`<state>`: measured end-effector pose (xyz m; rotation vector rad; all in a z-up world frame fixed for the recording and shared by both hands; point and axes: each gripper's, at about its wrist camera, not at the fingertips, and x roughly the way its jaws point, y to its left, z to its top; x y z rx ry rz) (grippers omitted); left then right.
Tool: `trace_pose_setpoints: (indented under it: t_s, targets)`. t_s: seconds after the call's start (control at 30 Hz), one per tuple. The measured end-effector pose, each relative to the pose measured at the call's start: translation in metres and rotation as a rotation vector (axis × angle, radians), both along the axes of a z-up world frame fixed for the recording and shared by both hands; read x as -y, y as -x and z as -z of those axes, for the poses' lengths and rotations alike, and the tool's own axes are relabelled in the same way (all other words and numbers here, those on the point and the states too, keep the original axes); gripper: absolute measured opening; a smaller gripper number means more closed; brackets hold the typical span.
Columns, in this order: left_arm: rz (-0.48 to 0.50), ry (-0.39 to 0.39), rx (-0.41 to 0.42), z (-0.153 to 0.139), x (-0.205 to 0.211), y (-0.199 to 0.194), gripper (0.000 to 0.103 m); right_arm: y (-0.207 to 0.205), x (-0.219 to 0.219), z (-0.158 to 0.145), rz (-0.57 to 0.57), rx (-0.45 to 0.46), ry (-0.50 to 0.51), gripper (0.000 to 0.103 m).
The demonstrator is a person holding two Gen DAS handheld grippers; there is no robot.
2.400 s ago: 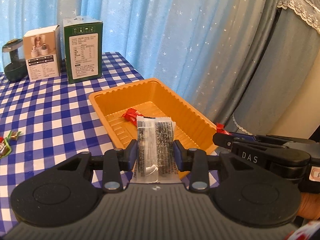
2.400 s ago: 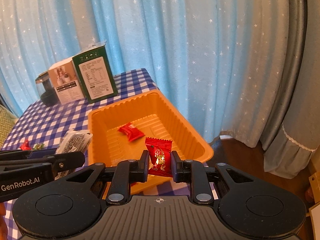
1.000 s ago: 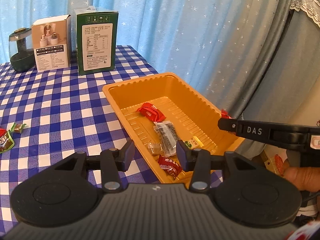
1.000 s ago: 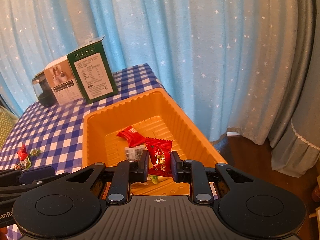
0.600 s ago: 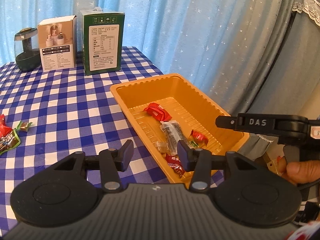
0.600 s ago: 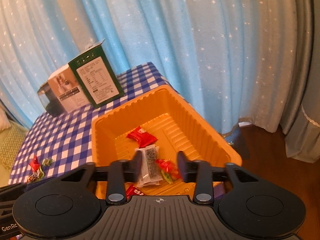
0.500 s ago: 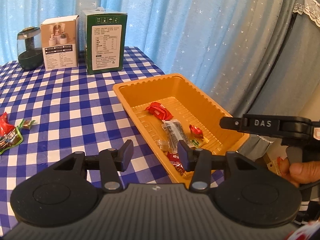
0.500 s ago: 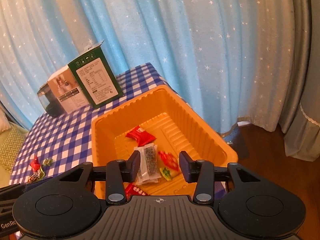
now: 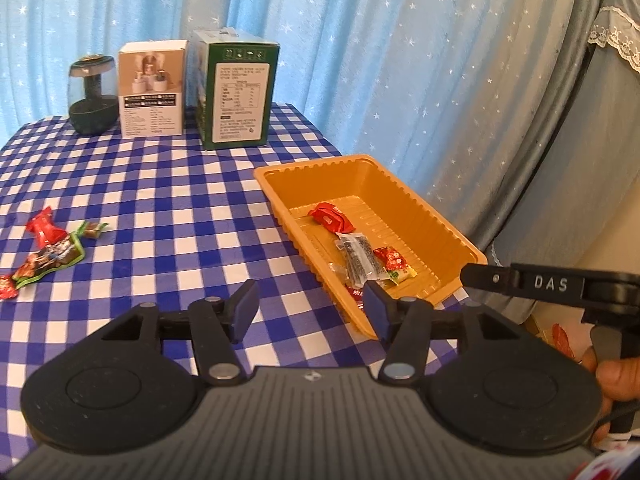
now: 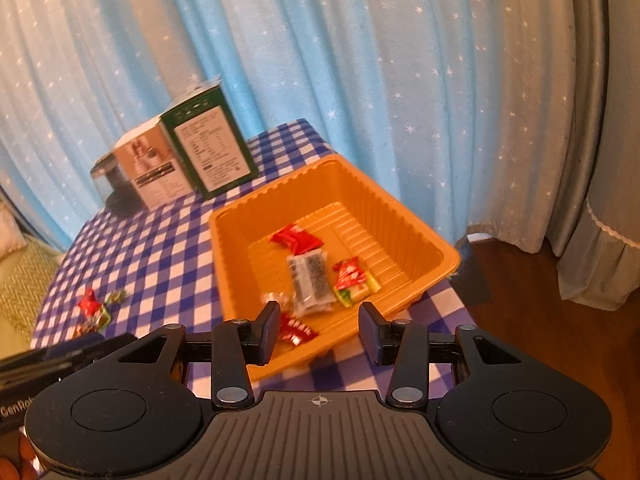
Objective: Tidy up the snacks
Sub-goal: 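Move both tools back toward the remaining candies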
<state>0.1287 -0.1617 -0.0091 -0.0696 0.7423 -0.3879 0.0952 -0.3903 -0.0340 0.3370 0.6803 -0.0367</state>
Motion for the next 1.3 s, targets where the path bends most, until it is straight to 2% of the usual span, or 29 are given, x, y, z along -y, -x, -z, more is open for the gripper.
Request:
trace_pose_setpoints:
  t_s: [0.23, 0.5, 1.3]
  targets:
    - [-0.038, 0.003, 0.01, -0.011, -0.026, 0.021, 0.061, 0.021, -0.033, -0.01, -0.039, 0.016, 0.046, 0.044]
    - [-0.088, -0.01, 0.031, -0.02, -0.06, 0.04, 0.066, 0.029, -0.07, -0.012, -0.099, 0.019, 0.054, 0.044]
    - [-0.233, -0.048, 0.037, -0.021, -0.153, 0.063, 0.071, 0.021, -0.146, 0.0, -0.259, 0.002, 0.07, 0.044]
